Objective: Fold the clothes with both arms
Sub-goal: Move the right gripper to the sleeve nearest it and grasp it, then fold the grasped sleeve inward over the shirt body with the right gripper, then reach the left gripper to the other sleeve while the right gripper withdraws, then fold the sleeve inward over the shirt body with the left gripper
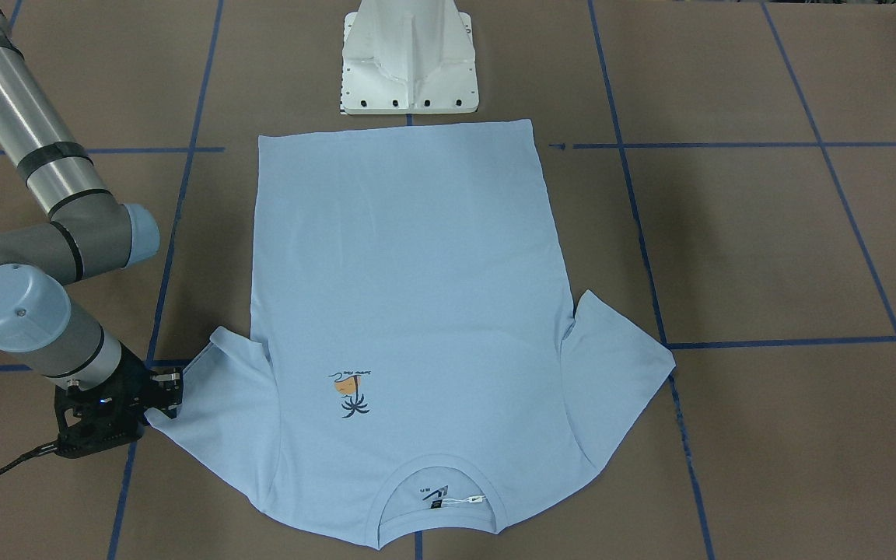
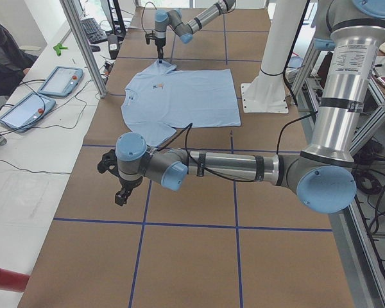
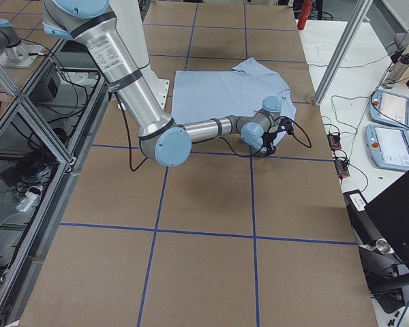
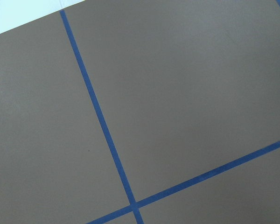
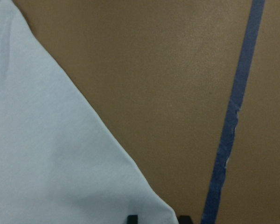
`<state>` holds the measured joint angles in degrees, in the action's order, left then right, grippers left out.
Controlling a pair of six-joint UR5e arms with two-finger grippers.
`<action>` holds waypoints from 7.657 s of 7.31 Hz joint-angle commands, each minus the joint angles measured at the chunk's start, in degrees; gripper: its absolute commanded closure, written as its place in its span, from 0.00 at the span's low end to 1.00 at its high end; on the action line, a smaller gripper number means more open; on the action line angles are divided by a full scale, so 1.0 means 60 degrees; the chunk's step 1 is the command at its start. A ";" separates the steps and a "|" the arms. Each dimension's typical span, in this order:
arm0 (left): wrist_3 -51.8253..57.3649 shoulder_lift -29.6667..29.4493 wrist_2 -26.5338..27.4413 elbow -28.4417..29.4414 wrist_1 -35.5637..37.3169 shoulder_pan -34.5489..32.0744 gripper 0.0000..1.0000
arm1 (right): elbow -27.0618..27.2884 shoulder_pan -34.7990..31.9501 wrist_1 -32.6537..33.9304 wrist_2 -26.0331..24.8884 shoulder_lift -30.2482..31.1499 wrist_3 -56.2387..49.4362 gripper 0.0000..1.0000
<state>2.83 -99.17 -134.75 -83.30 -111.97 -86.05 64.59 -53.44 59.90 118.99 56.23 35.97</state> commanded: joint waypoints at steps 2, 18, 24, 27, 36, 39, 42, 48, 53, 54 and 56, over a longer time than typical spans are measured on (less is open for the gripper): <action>-0.0002 -0.0083 0.0002 0.0012 0.0014 0.0000 0.00 | 0.0249 -0.0043 -0.0051 0.0031 -0.0186 0.0070 1.00; -0.7224 -0.1005 0.0699 -0.0250 -0.2092 0.2365 0.00 | 0.1554 0.0911 0.5225 -0.0149 -0.2978 0.2721 0.00; -1.1924 -0.2176 0.4672 0.0155 -0.2183 0.6018 0.01 | 0.4951 -0.0820 0.5764 0.1408 0.0793 0.0335 0.00; -1.2174 -0.2295 0.4938 0.0962 -0.2928 0.6385 0.04 | 0.4953 -0.0805 0.5706 0.1335 0.0984 0.0495 0.00; -1.2073 -0.2457 0.4982 0.0951 -0.2799 0.6460 1.00 | 0.4923 -0.0732 0.5633 0.1335 0.0970 0.0524 0.00; -1.2784 -0.2965 0.4924 0.0030 -0.1326 0.6518 1.00 | 0.5040 -0.0732 0.5618 0.1306 0.1057 0.0539 0.00; -1.4983 -0.6384 0.4968 0.2705 -0.0511 0.7191 1.00 | 0.5216 -0.0732 0.5618 0.1306 0.1145 0.0671 0.00; -1.4609 -0.7364 0.4968 0.4275 -0.2315 0.7281 0.00 | 0.5187 -0.0717 0.5603 0.1276 0.1190 0.0642 0.00; -1.2737 -0.2864 0.4118 -0.1994 -0.0490 0.7266 0.00 | 0.7903 0.1152 0.2680 0.0385 0.4169 0.3958 0.00; -1.2543 -0.1736 0.4118 -0.3503 -0.0107 0.7309 0.00 | 0.9014 0.2173 0.2630 -0.0574 0.5280 0.4489 0.00; -1.2541 0.0027 0.4118 -0.5416 -0.0088 0.7383 0.00 | 0.9989 0.4703 0.2381 -0.2125 0.5906 0.6958 0.00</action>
<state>-72.71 -104.98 -110.02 -108.95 -112.95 -41.92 121.16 -34.51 74.94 112.60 89.30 69.67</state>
